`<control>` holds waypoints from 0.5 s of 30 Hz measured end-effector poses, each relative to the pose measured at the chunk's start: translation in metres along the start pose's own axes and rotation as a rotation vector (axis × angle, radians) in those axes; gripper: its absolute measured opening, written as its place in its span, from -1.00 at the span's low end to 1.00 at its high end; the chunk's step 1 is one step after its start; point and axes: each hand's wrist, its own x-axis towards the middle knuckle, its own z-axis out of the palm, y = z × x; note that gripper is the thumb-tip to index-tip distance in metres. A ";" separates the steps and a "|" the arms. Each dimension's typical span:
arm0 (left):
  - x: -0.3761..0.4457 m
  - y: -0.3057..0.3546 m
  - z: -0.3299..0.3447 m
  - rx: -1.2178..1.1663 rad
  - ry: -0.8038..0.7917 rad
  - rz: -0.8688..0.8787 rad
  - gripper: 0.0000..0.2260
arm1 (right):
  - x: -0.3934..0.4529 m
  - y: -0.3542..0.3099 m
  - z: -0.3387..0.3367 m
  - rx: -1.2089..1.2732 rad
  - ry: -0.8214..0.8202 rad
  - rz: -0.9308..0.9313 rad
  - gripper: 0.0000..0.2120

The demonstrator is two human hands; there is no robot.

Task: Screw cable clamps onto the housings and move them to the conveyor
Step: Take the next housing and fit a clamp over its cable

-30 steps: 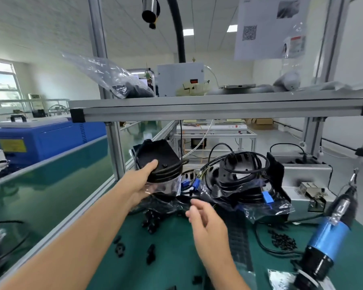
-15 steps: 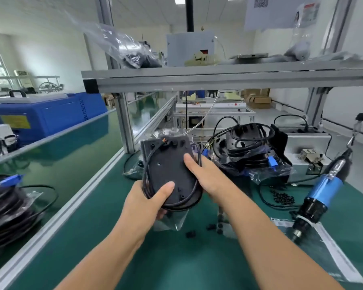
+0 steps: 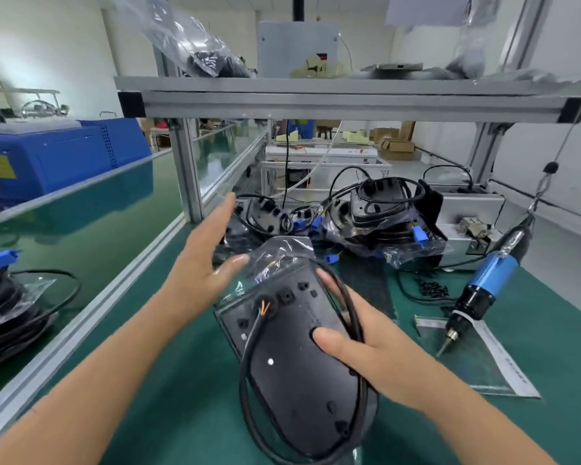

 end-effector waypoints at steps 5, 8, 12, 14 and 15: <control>0.050 0.021 0.022 0.436 -0.532 0.359 -0.33 | -0.013 0.013 0.000 0.063 -0.012 0.052 -0.38; 0.066 0.036 0.030 0.359 -0.828 0.246 -0.69 | -0.019 0.011 -0.006 0.116 -0.003 0.062 -0.42; 0.077 0.050 0.019 0.278 -0.882 0.087 -0.85 | -0.024 0.008 -0.005 0.129 0.033 0.068 -0.46; 0.075 0.060 0.002 0.199 -0.805 0.026 -0.88 | -0.025 0.006 -0.002 0.131 0.076 0.073 -0.49; 0.073 0.065 -0.008 0.124 -0.762 -0.020 -0.91 | -0.026 0.005 0.000 0.168 0.099 0.095 -0.52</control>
